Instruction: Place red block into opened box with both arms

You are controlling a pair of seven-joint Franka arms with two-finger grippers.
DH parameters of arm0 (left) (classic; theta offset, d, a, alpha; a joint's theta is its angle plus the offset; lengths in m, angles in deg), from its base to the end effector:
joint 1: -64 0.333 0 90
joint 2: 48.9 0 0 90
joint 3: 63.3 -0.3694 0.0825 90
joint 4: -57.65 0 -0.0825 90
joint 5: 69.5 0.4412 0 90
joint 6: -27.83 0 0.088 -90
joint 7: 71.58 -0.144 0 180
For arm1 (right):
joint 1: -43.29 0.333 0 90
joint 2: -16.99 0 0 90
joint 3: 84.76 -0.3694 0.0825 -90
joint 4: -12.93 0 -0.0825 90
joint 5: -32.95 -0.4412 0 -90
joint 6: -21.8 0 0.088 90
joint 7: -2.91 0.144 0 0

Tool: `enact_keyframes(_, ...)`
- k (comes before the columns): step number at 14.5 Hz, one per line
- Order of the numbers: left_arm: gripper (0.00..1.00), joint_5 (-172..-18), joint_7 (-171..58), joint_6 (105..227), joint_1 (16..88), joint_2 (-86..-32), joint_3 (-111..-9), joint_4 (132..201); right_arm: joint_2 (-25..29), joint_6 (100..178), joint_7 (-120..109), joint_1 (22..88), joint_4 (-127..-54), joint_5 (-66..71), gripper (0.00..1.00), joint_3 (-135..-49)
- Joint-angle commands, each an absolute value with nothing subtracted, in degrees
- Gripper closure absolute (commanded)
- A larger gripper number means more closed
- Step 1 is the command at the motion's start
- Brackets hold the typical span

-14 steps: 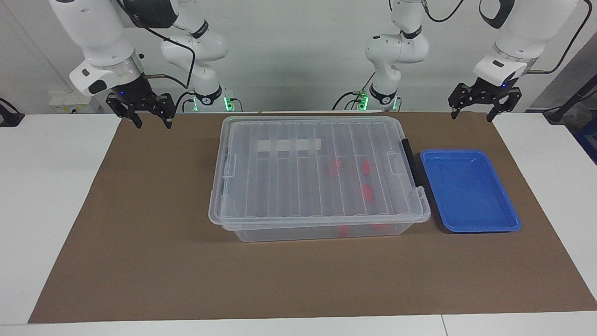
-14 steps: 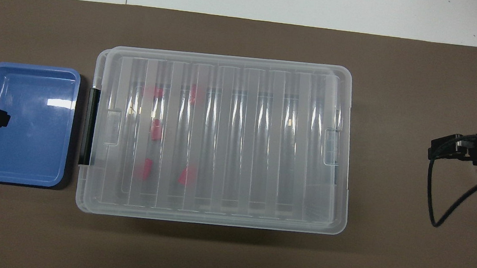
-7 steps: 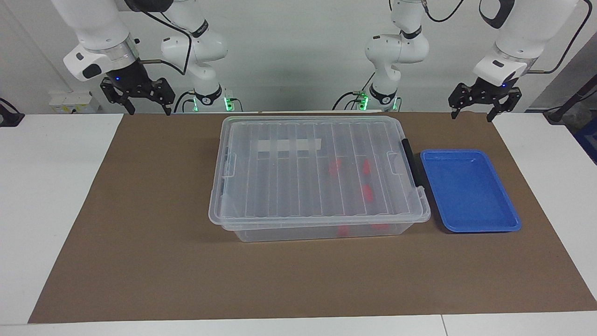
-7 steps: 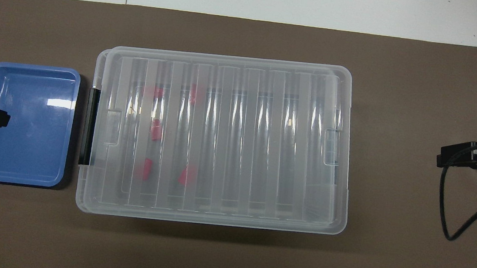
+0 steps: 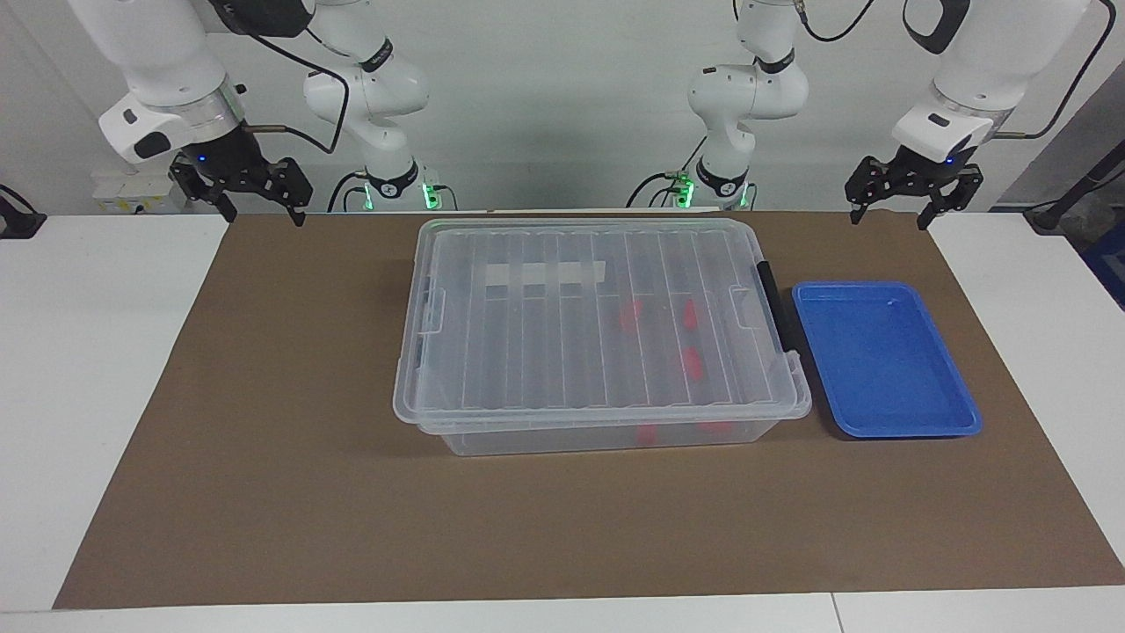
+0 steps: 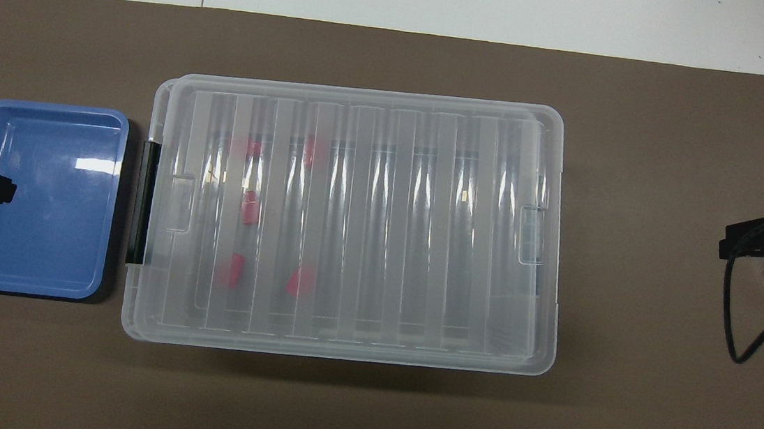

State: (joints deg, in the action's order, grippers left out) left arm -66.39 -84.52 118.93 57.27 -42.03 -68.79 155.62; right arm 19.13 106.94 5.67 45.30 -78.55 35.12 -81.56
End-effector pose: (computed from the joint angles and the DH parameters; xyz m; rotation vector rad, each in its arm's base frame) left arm 0.5687 -0.0015 0.6394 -3.0750 0.3852 0.0076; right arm 0.5858 -0.0185 0.6428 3.1008 -0.1096 -0.1131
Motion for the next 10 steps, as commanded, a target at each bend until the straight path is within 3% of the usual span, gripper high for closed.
enact_keyframes(1,0.00,-65.8,-83.9,119.1,57.4,-41.3,-68.7,156.7,18.0,104.2,4.8,47.3,-76.2,35.9,0.00,-79.8)
enact_keyframes(3,0.00,-65.8,-84.0,119.1,57.4,-41.3,-68.7,156.7,17.9,102.3,4.8,47.1,-75.5,34.2,0.00,-79.2)
enact_keyframes(10,0.00,-65.8,-83.9,119.1,57.4,-41.3,-68.7,156.7,18.4,106.4,4.8,47.5,-76.9,34.9,0.00,-79.5)
